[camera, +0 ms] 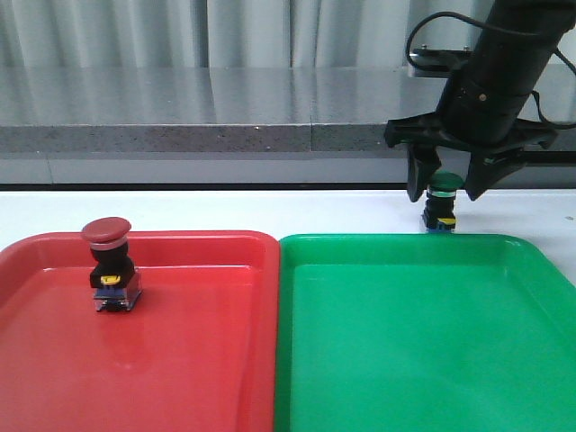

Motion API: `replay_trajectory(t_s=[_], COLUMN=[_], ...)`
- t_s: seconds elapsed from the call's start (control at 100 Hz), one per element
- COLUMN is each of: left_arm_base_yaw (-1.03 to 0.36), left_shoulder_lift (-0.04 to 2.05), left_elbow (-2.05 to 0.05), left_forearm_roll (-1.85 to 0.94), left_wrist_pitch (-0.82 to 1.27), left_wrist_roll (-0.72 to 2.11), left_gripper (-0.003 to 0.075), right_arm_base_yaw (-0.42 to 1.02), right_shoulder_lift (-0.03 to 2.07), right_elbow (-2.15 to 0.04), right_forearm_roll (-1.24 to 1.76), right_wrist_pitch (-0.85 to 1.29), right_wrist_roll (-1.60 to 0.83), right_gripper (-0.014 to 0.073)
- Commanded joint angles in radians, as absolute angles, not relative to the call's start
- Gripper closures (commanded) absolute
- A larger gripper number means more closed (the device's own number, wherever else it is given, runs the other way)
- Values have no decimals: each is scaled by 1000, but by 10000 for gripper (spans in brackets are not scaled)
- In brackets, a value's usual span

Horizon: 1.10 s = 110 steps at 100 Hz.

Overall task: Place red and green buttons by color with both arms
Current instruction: 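Lower the right gripper over the green button and close on it, then carry the green button with the right gripper into the green tray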

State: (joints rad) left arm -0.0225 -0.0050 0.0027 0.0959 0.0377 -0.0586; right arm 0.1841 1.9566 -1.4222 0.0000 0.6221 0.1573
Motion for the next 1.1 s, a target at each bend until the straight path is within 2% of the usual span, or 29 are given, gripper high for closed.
replay_trajectory(t_s=[0.0,0.05,0.1,0.36,0.56,0.76,1.09], left_arm_base_yaw=[-20,-20,-20,-20,-20,-20,-20], left_shoulder_lift=[-35,-35,-35,-35,-35,-35,-35], left_elbow=[44,44,44,44,44,44,44], left_forearm_roll=[95,95,95,95,95,95,95], left_wrist_pitch=[-44,-44,-44,-44,-44,-44,-44], left_wrist_roll=[-63,-63,-63,-63,-63,-63,-63], left_gripper=[739,739,739,739,739,739,739], right_arm_base_yaw=[182,182,182,182,190,238,356], right_shoulder_lift=[1900,1900,1898,1814,1713,1668,1627], right_elbow=[-1454,-1454,-1456,-1456,-1456,-1414,-1182], right_forearm_roll=[-6,-6,-6,-7,-7,-7,-7], right_wrist_pitch=[599,600,605,624,718,758,603], right_wrist_roll=[150,150,150,150,150,150,232], right_gripper=[253,321,351,346,346,346,346])
